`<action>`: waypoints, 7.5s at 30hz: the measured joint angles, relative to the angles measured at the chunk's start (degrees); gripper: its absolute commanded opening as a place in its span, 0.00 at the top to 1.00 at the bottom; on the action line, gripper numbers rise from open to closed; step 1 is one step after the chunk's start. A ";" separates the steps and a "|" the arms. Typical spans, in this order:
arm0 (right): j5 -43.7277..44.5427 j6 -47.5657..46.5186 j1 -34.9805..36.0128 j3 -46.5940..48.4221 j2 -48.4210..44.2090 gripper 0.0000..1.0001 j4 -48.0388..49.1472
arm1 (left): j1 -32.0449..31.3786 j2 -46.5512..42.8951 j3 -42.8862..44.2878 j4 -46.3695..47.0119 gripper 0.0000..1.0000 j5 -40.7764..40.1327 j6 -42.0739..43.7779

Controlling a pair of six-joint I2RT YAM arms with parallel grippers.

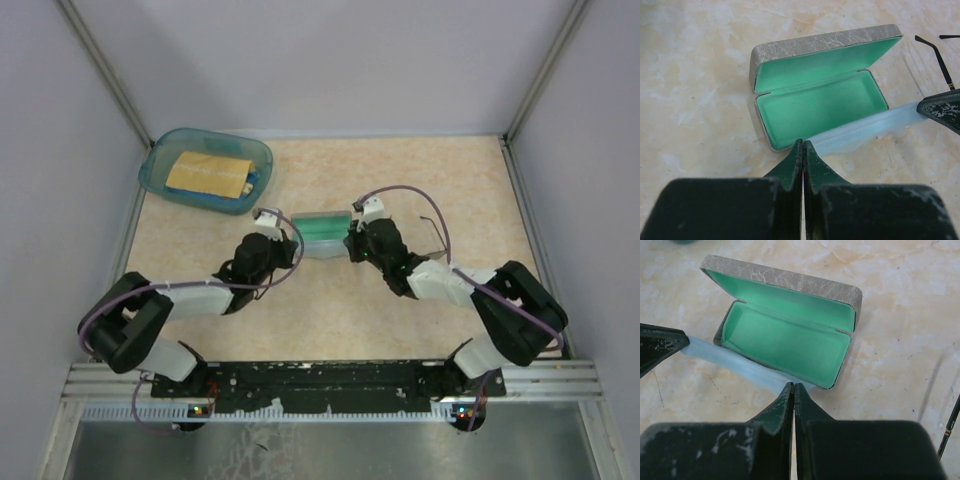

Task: Organize the sunglasses
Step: Place the glasses cleaning cloth in the sunglasses case.

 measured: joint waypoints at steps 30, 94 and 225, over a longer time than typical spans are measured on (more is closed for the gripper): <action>-2.86 0.04 -3.02 2.95 6.21 1.00 3.32 | 3.45 7.15 3.78 3.43 1.00 3.21 0.48; -5.22 0.04 -5.27 7.13 13.25 1.00 4.48 | 5.81 13.31 7.52 5.11 1.00 5.11 0.92; -7.39 0.50 -7.37 11.19 18.78 0.85 5.27 | 7.93 18.34 10.32 7.23 0.75 7.61 0.42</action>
